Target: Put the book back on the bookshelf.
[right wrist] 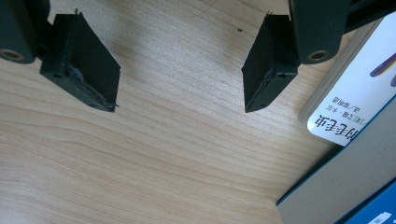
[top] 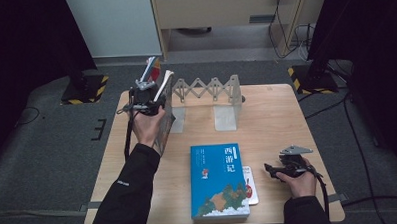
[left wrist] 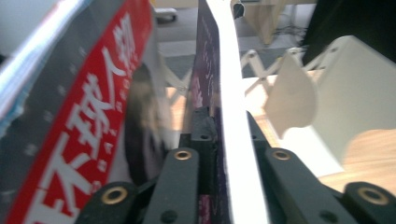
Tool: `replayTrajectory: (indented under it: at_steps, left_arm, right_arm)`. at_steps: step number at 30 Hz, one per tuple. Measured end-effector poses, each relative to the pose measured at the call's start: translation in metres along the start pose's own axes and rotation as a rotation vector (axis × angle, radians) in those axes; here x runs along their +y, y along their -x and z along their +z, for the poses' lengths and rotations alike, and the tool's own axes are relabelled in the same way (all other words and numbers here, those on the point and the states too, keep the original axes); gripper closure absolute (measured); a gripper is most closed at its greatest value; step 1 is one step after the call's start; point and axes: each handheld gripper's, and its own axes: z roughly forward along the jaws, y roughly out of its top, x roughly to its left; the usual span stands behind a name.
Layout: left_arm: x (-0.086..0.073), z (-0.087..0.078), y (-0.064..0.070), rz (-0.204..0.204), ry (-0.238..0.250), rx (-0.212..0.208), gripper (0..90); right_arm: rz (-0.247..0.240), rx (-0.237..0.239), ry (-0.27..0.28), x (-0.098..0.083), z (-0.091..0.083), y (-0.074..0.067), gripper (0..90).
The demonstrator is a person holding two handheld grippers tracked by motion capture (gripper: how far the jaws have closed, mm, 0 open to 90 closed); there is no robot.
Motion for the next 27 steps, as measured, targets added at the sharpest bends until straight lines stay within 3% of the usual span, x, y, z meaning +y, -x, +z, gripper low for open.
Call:
replayTrajectory:
  at_steps: [4,11,21,27]
  left_arm:
    - [0.001,0.003,-0.006,-0.044,0.019,-0.008,81.7]
    - [0.004,0.009,-0.007,-0.07,0.075,0.005,81.8]
    - [0.011,0.028,-0.001,-0.033,0.107,0.099,81.8]
    - [0.014,0.031,-0.003,-0.042,0.095,0.141,81.7]
  right_arm:
    - [-0.003,0.001,0.001,0.0,0.0,0.0,27.5]
    - [-0.003,-0.001,0.003,0.0,0.001,0.001,27.6]
    - [-0.001,0.001,0.001,0.001,0.002,0.001,27.7]
    - [0.001,0.004,0.0,0.001,0.002,0.001,27.6]
